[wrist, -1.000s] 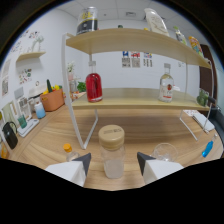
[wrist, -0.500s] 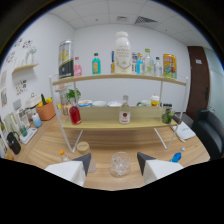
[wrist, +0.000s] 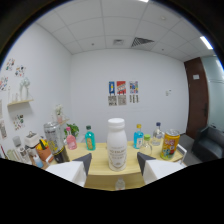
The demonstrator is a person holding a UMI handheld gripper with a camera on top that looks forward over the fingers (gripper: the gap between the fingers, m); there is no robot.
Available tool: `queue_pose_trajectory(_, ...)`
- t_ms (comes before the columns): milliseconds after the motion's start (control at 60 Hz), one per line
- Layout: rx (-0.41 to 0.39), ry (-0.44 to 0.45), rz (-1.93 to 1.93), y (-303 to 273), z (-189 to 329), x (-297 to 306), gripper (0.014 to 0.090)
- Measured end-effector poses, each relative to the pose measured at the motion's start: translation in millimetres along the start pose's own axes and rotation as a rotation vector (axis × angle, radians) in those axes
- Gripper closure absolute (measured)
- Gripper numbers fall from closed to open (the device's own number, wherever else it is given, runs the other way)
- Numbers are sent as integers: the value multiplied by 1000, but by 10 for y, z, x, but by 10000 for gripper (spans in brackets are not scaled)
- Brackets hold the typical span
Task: Make me a cup of Mount Fuji.
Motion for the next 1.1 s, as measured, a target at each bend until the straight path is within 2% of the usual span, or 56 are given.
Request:
queue_pose_trajectory(133,-14,4,-24,-11,442,51,200)
queue_pose_trajectory(200,-29,0,-29,65,641,67,237)
queue_pose_trajectory(300,-41,-14,-30,157,833,48,322)
queue_pose_trajectory(433,-44,10,-30,209,952,105,536)
queue_pose_trajectory(650,-61,-9,5,199,866,77,560)
queue_pose_trajectory(917,63,-54,4,-135,208,198,568)
queue_pose_trajectory(1033,60,-37,3,122,-23,426,570)
queue_pose_trajectory(1100,22,-8,-4,466,-99,596,571)
